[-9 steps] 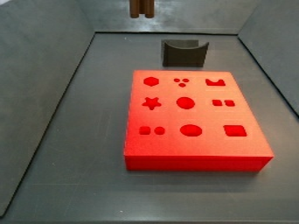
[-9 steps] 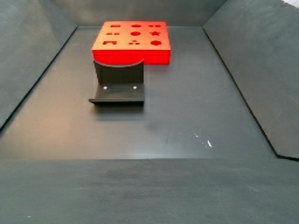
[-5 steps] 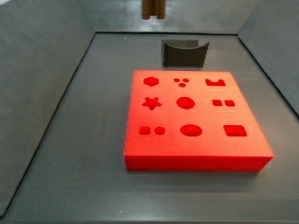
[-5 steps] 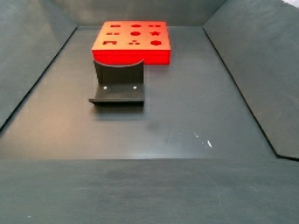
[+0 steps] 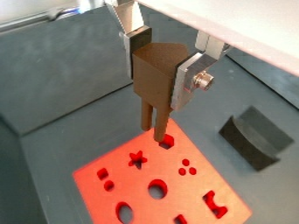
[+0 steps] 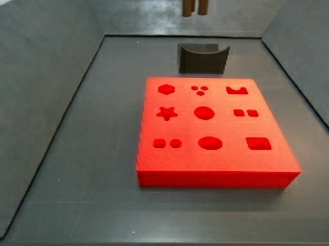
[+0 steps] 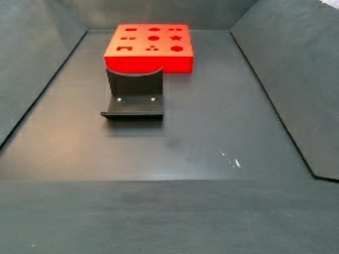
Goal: Insert the 3 prong object.
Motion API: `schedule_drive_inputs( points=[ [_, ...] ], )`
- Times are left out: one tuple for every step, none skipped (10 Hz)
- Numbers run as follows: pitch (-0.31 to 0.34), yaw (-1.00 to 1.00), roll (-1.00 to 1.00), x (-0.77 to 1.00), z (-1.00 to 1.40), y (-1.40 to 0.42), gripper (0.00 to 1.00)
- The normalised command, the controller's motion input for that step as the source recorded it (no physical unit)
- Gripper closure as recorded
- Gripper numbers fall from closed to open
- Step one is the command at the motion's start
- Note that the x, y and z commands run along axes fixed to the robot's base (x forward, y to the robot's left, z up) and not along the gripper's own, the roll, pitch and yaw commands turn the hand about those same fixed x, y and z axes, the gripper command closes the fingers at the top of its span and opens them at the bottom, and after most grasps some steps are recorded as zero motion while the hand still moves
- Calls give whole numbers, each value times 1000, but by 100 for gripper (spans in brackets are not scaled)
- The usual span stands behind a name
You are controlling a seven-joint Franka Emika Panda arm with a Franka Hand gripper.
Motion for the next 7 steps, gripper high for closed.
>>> schedule_drive_inputs(
  points=[
    [34, 920, 143, 111, 0, 0, 100],
    [59, 949, 147, 43, 0, 0, 100],
    [66, 969, 144, 0, 0, 17, 100],
    [67, 969, 143, 0, 0, 26, 100],
    [27, 860, 120, 83, -169, 86, 100],
    [0, 751, 64, 146, -411, 194, 100],
    [-33, 829, 0, 71, -649, 171, 100]
  ],
)
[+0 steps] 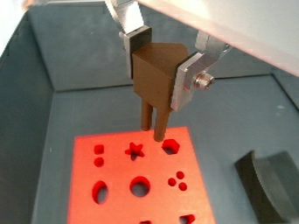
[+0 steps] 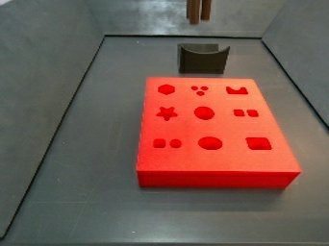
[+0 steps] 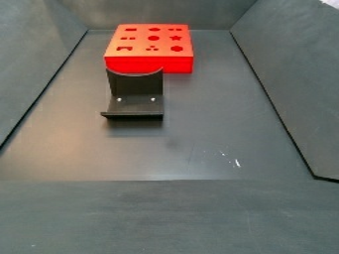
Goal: Insert the 3 prong object.
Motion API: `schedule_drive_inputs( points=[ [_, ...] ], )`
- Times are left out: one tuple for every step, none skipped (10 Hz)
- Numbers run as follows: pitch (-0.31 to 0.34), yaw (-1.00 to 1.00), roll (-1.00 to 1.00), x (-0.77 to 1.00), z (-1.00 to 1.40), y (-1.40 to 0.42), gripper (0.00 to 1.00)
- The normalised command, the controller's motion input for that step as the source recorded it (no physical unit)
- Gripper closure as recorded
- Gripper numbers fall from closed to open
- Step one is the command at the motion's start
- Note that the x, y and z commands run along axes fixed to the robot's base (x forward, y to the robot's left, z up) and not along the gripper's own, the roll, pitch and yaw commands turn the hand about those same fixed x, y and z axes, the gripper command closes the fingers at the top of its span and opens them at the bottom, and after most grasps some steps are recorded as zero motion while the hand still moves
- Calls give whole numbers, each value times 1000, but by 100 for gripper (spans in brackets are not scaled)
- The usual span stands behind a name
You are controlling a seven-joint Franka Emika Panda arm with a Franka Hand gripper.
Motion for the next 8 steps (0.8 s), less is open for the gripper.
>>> schedule_drive_inputs(
  points=[
    [-84, 820, -29, 54, -771, 214, 100],
    [-106, 757, -59, 103, -806, 260, 100],
    [-104, 740, -49, 120, -794, 269, 100],
    [-67, 706, 0, 186, -677, 251, 100],
    [-40, 626, 0, 294, -597, 254, 100],
    [-3, 606, 37, 346, -503, 229, 100],
    [0, 646, 86, 334, -360, 166, 100],
    [84, 754, 204, 300, -17, 20, 100]
  ],
)
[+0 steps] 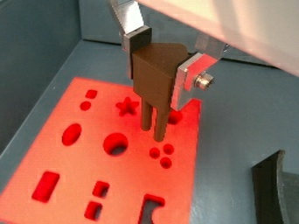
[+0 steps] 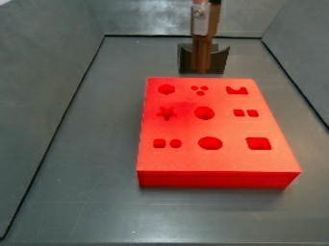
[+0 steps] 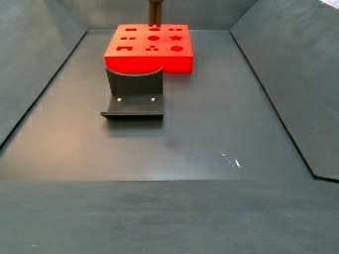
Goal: Insert the 3 prong object.
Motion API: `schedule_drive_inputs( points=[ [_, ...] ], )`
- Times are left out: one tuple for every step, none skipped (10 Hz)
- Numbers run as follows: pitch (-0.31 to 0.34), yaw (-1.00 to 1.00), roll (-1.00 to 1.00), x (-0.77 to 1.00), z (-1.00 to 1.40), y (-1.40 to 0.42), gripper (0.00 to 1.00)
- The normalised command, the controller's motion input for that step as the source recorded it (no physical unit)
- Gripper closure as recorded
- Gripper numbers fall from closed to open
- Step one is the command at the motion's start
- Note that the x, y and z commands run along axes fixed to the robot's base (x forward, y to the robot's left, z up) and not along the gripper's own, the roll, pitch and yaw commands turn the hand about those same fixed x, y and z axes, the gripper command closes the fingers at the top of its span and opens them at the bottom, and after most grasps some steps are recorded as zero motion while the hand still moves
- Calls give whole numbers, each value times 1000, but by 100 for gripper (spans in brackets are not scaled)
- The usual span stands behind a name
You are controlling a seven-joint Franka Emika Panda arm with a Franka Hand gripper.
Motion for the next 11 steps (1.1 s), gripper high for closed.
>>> schedule_drive_inputs(
  points=[
    [130, 720, 251, 363, 0, 0, 100],
    [113, 517, 203, 257, 31, 117, 100],
    [0, 0, 0, 0, -46, -11, 100],
    [414, -3, 266, 574, 0, 63, 100],
    [483, 0, 319, 523, 0, 131, 100],
    [497, 0, 330, 463, 46, 186, 100],
    [493, 0, 340, 431, 77, 229, 100],
    [500, 0, 147, 543, 0, 146, 100],
    [324, -37, -104, 731, -94, 69, 100],
    [47, 0, -154, 394, -183, 0, 100],
    [0, 31, -266, 123, -209, 0, 100]
  ],
)
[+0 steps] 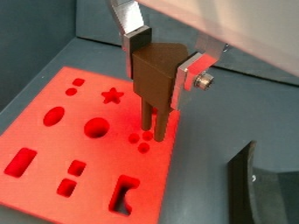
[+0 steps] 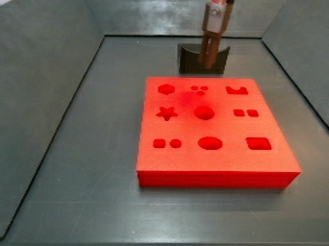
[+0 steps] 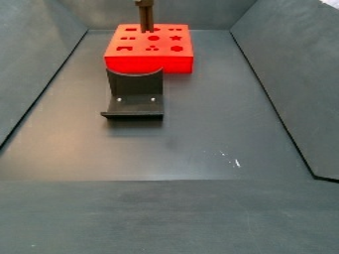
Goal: Insert the 3 prong object.
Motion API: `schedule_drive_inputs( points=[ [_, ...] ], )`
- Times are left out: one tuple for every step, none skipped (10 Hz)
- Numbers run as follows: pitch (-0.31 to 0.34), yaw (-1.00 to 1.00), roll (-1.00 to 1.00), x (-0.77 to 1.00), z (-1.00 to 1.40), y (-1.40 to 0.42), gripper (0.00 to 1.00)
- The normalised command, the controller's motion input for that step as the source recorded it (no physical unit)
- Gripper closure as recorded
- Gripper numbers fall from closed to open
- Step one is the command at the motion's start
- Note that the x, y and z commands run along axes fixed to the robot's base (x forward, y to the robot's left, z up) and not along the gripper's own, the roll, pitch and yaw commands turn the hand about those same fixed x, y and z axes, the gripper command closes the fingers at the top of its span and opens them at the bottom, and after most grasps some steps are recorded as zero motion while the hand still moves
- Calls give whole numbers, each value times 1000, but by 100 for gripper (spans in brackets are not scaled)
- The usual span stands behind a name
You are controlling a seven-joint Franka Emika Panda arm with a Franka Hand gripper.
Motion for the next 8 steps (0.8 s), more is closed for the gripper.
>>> schedule_drive_inputs(
  points=[
    [-69, 217, -143, 20, -226, 0, 100],
    [-174, 469, -220, -94, -226, 0, 100],
    [-134, 774, -109, -111, -226, -117, 100],
    [-66, 937, -54, 0, -243, -100, 100],
    [-66, 991, -81, 0, -237, -23, 100],
    [-59, 989, -86, 0, -240, -20, 100],
    [-64, 1000, -43, 0, -266, -23, 100],
    [-69, 1000, 0, 0, -237, 0, 100]
  ],
)
